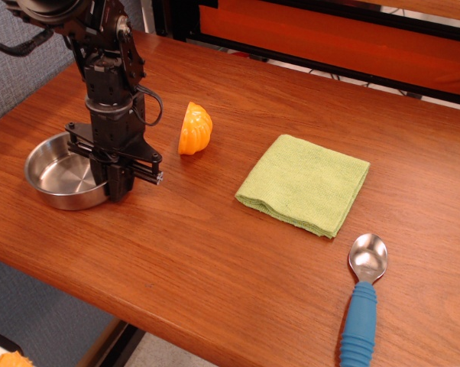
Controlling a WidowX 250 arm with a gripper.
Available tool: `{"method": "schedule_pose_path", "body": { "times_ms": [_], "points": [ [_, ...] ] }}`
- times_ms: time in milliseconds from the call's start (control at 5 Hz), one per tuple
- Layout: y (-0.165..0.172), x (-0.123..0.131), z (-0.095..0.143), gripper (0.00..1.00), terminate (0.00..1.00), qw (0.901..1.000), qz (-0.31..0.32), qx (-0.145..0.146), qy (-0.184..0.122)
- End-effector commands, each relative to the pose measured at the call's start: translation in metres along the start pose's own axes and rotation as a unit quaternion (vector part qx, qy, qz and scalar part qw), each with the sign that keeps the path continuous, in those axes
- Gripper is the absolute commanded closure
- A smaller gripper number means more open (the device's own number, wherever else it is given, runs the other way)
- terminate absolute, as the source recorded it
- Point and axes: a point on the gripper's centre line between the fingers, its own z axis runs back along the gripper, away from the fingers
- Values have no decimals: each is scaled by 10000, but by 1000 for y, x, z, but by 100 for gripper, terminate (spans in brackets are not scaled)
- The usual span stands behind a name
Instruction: Move the vessel and place it on the green cloth
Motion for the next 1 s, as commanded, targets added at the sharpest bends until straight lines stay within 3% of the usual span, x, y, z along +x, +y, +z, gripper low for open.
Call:
{"method": "schedule_pose_path", "body": {
  "times_ms": [0,200,400,600,800],
  "points": [
    [2,-6,59,100,0,9967,423,696,2],
    [-7,-8,77,100,0,9961,410,776,-75],
    [-37,-3,95,100,0,9959,-11,754,-501],
    [-87,4,106,100,0,9910,-695,623,-960],
    [-137,14,108,100,0,9791,-1606,353,-1199]
  ]
}}
